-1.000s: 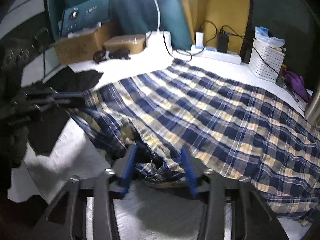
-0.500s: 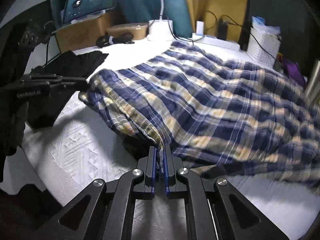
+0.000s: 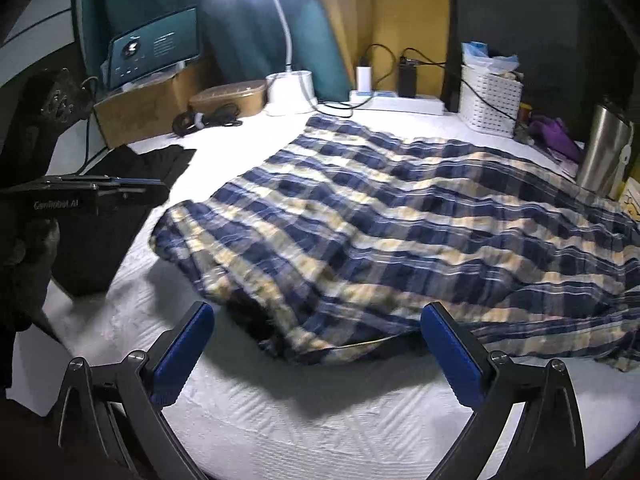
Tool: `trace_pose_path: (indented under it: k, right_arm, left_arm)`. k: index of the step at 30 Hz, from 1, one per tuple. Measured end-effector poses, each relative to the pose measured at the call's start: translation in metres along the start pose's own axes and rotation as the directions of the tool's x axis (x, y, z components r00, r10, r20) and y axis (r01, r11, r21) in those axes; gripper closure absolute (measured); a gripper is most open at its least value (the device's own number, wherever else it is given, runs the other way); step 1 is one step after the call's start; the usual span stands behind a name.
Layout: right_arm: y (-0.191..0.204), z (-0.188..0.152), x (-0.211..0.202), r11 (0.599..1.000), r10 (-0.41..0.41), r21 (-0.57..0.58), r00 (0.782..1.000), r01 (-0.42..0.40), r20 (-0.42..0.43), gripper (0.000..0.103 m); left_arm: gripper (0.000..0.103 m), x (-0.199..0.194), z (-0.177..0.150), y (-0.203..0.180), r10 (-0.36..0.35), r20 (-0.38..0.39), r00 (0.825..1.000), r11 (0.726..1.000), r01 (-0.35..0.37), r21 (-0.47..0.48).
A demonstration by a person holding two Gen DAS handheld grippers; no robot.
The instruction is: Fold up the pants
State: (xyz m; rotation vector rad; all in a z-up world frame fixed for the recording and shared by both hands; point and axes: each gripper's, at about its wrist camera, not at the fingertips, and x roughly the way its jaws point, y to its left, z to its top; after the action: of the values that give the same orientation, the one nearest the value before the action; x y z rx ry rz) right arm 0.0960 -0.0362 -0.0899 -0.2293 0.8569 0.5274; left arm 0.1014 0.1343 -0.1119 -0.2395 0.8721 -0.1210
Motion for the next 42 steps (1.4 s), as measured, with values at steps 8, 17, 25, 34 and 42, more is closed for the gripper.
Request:
trace_pose_path:
  k: [8, 17, 25, 34, 42]
  right_arm:
    - [-0.040, 0.001, 0.000, 0.996, -0.035, 0.078, 0.999, 0.035, 0.000, 0.000]
    - [-0.077, 0.008, 0.012, 0.988, -0.068, 0.136, 0.998, 0.069, -0.008, 0.000]
    - [-0.112, 0.017, 0.004, 0.977, -0.108, 0.183, 0.994, 0.106, 0.002, 0.000]
    - [-0.145, 0.027, 0.001, 0.960, -0.165, 0.231, 0.986, 0.156, 0.017, 0.000]
    - [-0.167, 0.040, 0.013, 0.947, -0.211, 0.249, 0.977, 0.203, 0.008, 0.000]
  left_arm:
    - [0.065, 0.034, 0.005, -0.003, 0.020, -0.067, 0.998, 1.000, -0.020, 0.002]
    - [0.101, 0.036, 0.013, 0.020, 0.133, -0.072, 0.989, 0.991, -0.134, -0.011]
    - [0.095, 0.017, 0.034, 0.017, 0.099, -0.104, 0.990, 0.994, -0.103, -0.038]
    - [0.061, 0.039, 0.080, 0.028, 0.108, -0.077, 0.991, 0.994, -0.110, -0.027]
    - [0.061, 0.085, 0.125, 0.020, 0.076, -0.062, 0.995, 0.996, -0.073, 0.051]
